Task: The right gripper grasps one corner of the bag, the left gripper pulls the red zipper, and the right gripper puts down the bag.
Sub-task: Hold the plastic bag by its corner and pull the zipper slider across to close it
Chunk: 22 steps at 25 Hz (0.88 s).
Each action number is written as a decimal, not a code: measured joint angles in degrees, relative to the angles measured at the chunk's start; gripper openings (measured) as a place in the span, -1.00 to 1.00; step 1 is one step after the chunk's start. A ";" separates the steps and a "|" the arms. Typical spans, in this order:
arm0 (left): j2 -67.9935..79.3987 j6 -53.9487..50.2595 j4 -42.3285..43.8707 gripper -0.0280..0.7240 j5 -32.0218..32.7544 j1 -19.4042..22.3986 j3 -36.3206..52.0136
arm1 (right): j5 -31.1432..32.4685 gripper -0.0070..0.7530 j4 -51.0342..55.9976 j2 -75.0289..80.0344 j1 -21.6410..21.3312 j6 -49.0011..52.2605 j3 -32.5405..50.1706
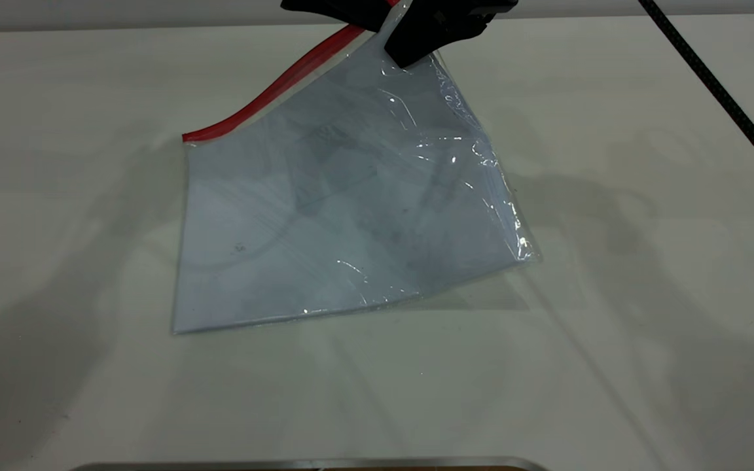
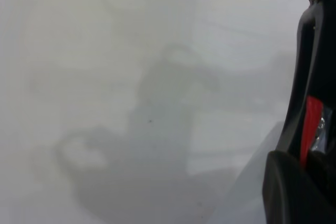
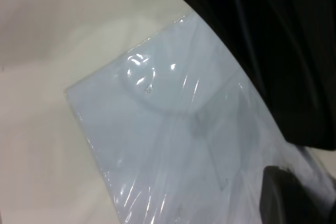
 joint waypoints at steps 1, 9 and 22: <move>0.00 0.20 0.00 -0.77 -0.12 0.00 0.00 | -0.06 -0.89 0.00 0.00 0.00 0.00 0.00; 0.00 1.32 -0.05 -0.78 -0.25 0.24 0.00 | -0.23 -0.89 0.18 -0.21 -0.04 -0.12 0.00; -0.36 1.40 -1.46 -0.77 1.52 3.59 -0.38 | 1.82 -0.89 5.28 -3.53 -3.06 -2.61 0.11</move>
